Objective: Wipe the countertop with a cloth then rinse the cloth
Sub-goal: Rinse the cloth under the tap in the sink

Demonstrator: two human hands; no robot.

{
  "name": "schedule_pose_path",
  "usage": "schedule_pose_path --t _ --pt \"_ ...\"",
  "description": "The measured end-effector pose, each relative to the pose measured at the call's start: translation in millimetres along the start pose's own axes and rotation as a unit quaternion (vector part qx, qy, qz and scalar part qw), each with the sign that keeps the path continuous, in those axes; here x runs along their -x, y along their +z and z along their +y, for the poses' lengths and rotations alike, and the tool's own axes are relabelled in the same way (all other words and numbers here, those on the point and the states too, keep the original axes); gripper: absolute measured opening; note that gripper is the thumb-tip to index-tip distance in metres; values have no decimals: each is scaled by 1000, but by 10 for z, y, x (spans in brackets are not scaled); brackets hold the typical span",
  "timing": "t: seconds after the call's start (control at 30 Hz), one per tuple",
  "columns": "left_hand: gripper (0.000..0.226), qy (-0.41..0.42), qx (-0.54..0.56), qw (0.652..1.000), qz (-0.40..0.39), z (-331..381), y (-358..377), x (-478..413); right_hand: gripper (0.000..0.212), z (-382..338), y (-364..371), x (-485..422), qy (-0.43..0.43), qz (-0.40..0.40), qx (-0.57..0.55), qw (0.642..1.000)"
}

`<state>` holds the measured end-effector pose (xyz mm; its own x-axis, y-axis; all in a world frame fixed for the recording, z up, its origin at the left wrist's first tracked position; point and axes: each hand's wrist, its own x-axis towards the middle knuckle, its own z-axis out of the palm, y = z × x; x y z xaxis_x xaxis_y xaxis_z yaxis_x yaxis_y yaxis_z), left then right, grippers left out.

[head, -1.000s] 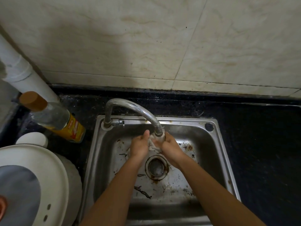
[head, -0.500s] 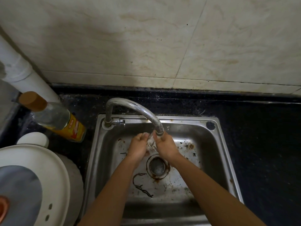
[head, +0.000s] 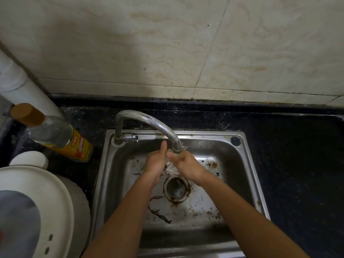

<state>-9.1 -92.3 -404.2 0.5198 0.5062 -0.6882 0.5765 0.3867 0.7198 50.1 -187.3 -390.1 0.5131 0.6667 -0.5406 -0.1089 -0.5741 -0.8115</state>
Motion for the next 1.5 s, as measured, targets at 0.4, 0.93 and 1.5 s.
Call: schedule_pose_path --t 0.4,0.93,1.5 --pt "27 46 -54 997 -31 -101 -37 99 28 109 -15 12 -5 57 60 997" --pt "43 69 -3 998 -11 -113 71 109 28 33 175 -142 77 192 61 977" --pt "24 16 195 975 -108 -99 -106 118 29 338 -83 202 -122 115 -31 985"
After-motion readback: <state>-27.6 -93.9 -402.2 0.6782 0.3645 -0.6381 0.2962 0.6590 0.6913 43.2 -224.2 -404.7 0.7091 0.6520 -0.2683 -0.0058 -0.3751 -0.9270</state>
